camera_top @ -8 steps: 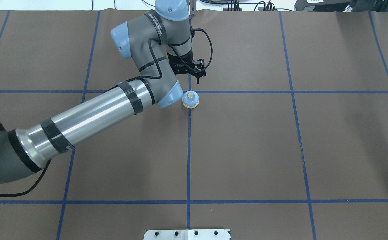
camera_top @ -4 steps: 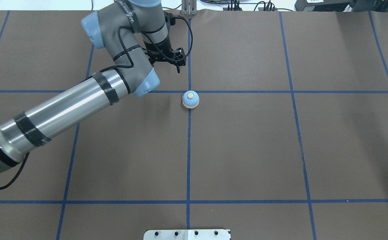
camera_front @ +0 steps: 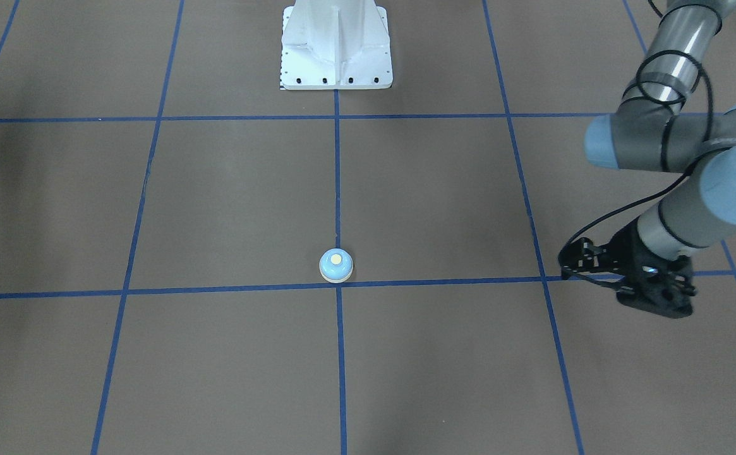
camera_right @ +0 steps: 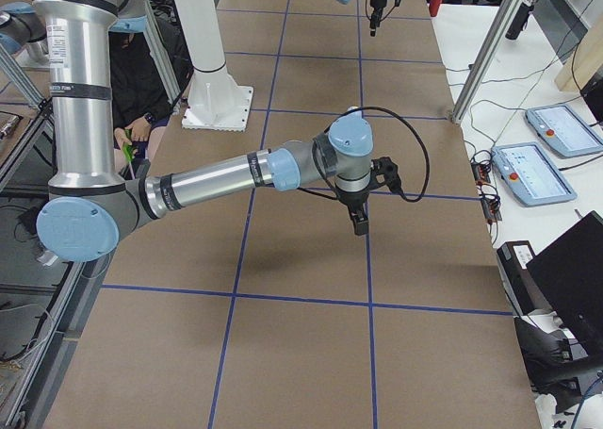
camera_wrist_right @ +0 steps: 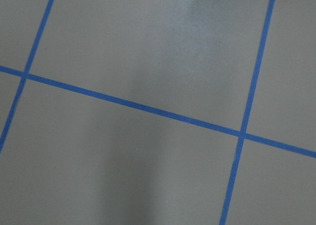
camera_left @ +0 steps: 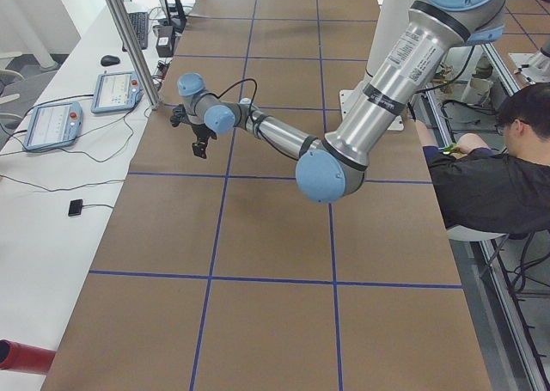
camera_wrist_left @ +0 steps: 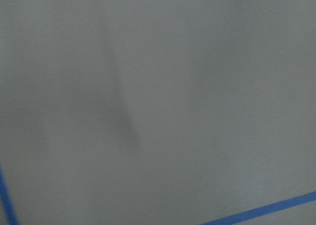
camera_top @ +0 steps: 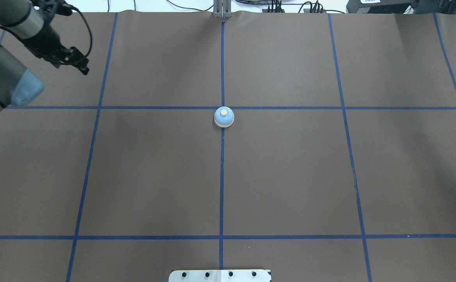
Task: Place and press bell with both arms
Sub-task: 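Open the left gripper and withdraw it away from the bell, then move the right gripper over the bell's top button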
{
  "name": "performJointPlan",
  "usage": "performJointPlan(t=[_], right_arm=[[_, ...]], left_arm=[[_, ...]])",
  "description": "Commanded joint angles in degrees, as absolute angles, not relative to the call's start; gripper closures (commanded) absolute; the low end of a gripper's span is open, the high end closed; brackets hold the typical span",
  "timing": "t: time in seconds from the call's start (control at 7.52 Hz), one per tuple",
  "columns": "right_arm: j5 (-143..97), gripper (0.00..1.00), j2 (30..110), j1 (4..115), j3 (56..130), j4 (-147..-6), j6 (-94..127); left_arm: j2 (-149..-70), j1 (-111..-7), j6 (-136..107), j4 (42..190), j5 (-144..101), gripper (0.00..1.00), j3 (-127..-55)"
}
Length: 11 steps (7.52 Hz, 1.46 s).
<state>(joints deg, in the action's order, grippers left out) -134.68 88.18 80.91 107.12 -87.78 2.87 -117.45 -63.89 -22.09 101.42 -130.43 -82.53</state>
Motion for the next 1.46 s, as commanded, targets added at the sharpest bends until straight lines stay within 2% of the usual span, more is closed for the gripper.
performJointPlan(t=[0.0,0.13,0.4,0.66,1.06,1.2,1.33], right_arm=[[-134.8,0.00,80.9,76.2,105.5,-87.9,10.8],[-134.9,0.00,78.1,73.4,106.2,-87.6,17.9],[-133.7,0.00,71.5,65.6,105.7,-87.9,27.1],[-127.8,0.00,64.3,57.0,105.1,-88.1,37.4],[-117.1,0.00,51.5,45.6,96.6,-90.7,49.0],[-114.4,0.02,47.6,42.8,92.2,-91.3,50.3],[-112.6,0.18,43.5,40.6,86.4,-90.8,53.1]], left_arm=[[-111.5,-72.2,-6.9,93.0,-130.5,0.00,-87.9],[-106.1,-75.2,-0.2,88.5,-130.3,0.00,-92.7],[-93.1,-81.4,1.3,88.4,-130.6,0.00,-99.9],[-87.2,-87.0,5.6,88.7,-130.7,0.00,-101.7],[-83.6,-90.9,6.9,88.7,-134.4,0.00,-102.6],[-83.0,-91.0,6.9,88.7,-134.5,0.00,-103.0],[-82.3,-91.0,6.6,88.8,-134.5,0.00,-103.5]])
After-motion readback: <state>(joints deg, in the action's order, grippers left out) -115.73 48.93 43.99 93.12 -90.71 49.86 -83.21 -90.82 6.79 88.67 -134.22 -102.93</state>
